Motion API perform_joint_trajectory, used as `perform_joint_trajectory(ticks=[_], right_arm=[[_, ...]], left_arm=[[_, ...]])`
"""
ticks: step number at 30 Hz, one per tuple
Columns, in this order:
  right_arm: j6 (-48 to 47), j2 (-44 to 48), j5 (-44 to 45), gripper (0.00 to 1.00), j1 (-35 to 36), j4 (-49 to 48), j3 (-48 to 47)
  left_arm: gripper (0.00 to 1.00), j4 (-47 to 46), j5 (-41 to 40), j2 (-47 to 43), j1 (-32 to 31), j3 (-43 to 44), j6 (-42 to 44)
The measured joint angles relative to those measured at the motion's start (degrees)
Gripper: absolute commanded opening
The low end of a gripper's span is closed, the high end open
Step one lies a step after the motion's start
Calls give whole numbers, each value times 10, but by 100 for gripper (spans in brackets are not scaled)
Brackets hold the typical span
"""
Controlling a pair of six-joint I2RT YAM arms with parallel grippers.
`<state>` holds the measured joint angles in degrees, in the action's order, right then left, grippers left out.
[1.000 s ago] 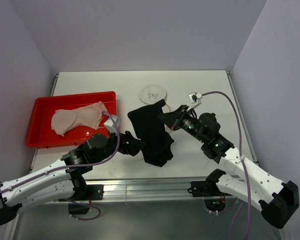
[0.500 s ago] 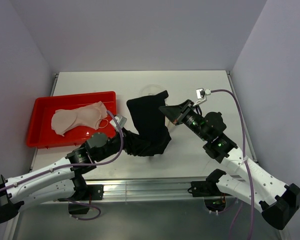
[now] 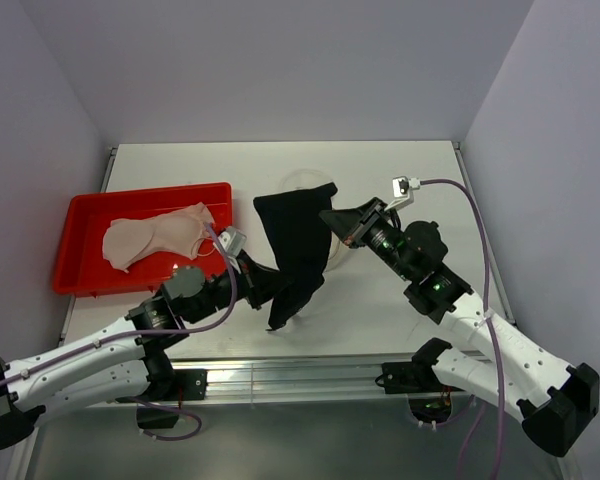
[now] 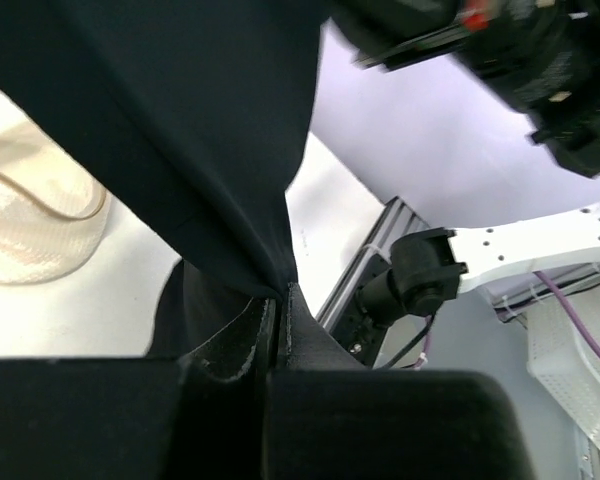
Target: Place the bra in the laundry bag and zip it closed
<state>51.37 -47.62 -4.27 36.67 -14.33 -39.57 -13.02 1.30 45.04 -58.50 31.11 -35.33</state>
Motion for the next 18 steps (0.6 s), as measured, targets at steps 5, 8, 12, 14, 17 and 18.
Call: perform_joint_trajectory(ticks=[5, 8, 12, 14, 17, 18], right_arm=[[-18, -23, 17, 6, -7, 43, -13], [-47, -37, 17, 39, -14, 89, -28], [-125, -52, 24, 52, -32, 162, -80], [-187, -46, 21, 64, -44, 183, -105], [-272, -20, -29, 81, -58, 191, -123], [-298, -9, -57, 85, -62, 191, -127]], left_arm=[[0, 4, 14, -29, 0, 1, 3], [0, 15, 34, -39, 1, 14, 7], [0, 42, 70, -40, 1, 52, 13], [0, 67, 85, -38, 1, 78, 14], [0, 119, 104, -27, 1, 130, 16], [0, 134, 106, -23, 1, 144, 18]])
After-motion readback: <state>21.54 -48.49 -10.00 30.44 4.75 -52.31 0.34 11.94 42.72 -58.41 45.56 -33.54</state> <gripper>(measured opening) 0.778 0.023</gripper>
